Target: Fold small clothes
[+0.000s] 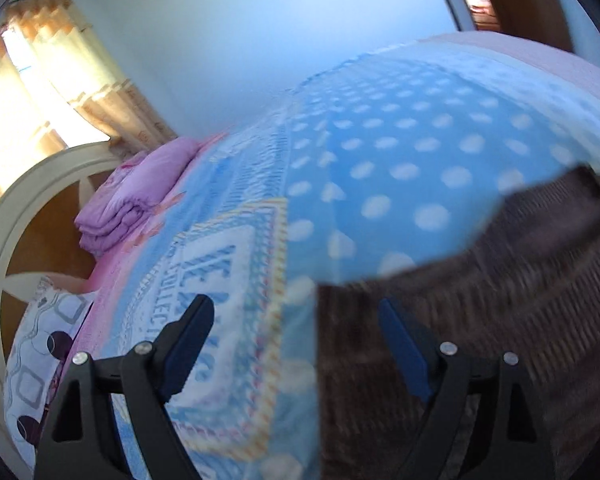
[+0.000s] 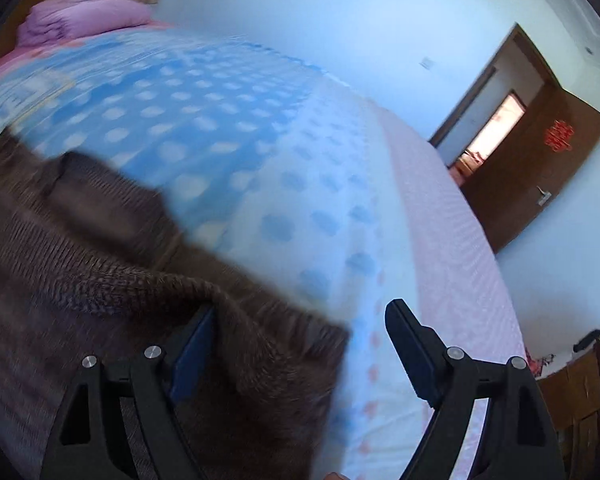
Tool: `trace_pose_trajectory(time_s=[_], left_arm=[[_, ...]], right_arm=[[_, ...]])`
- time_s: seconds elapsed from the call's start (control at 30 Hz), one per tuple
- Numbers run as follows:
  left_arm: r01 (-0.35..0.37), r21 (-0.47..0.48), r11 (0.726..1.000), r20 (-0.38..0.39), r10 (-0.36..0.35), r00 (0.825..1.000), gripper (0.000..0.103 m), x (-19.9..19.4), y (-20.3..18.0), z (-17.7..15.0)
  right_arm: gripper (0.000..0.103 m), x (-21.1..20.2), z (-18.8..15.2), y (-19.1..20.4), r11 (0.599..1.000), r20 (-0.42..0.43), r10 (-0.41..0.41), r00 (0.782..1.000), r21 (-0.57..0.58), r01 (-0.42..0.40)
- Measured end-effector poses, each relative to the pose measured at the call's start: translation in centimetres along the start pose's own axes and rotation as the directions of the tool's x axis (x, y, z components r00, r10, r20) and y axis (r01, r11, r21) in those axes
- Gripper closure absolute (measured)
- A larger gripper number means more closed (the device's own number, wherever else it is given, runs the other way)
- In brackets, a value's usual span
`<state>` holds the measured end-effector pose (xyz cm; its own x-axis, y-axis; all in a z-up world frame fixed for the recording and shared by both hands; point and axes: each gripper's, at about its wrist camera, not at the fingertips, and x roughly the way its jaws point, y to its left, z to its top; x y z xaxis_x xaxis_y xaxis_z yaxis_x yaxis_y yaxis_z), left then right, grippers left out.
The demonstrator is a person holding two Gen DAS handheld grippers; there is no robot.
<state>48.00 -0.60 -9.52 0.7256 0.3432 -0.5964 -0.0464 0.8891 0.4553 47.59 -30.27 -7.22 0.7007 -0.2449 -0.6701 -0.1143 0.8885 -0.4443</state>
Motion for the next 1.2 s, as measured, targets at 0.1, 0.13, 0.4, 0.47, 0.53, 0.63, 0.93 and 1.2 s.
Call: trace_pose_trajectory(time_s=[0.1,0.13,0.4,0.47,0.53,0.63,0.93,1.2], left_arm=[[-0.020,-0.057,0.998,-0.039,0.018,0.999,0.015,1.1,1.8,1.0],[-0.023,-0.072,0.997,-0.047,0.020,0.999,0.015,1.3,2.4,0.9],[0.181,0.099,0.978,-0.031,-0.179,0.983,0.000,-4.0,-0.4,-4.8],[0.143,0.207,0.968,-0.042,-0.138,0.990,0.000,-3.8,-2.7,-6.3],[0.099,0.242,0.965,-0.026,-0.096,0.995,0.000,-3.0,-3.9,-6.7],[0.060,0.211,0.976,-0.012,-0.059,0.998,0.000,-1.8,-3.7,-5.0],[-0.109,0.099,0.989,-0.013,0.111,0.994,0.000,2.6,-1.2,0.9],[-0.021,-0.035,0.999,-0.054,0.019,0.998,0.000,0.3,3.5,-1.9]], right_arm=[[0.019,0.7,1.4,-2.4,0.995,-0.004,-0.028,1.000,0.091,0.029],[0.019,0.8,1.3,-3.3,0.992,-0.009,-0.020,1.000,0.124,0.021],[0.019,-2.1,-2.7,-2.9,0.990,-0.026,0.105,0.994,0.099,-0.102],[0.019,-2.3,-3.2,-1.7,0.991,-0.045,0.126,0.991,0.051,-0.124],[0.019,-2.2,-3.7,0.5,0.991,-0.084,0.116,0.990,-0.060,-0.121],[0.019,-1.8,-4.4,3.0,0.969,-0.058,-0.058,0.997,-0.243,0.042],[0.019,1.2,0.6,0.3,0.967,-0.009,-0.201,0.979,-0.159,0.198],[0.019,-0.8,-2.3,-3.4,0.996,-0.074,-0.086,0.994,0.002,0.086]])
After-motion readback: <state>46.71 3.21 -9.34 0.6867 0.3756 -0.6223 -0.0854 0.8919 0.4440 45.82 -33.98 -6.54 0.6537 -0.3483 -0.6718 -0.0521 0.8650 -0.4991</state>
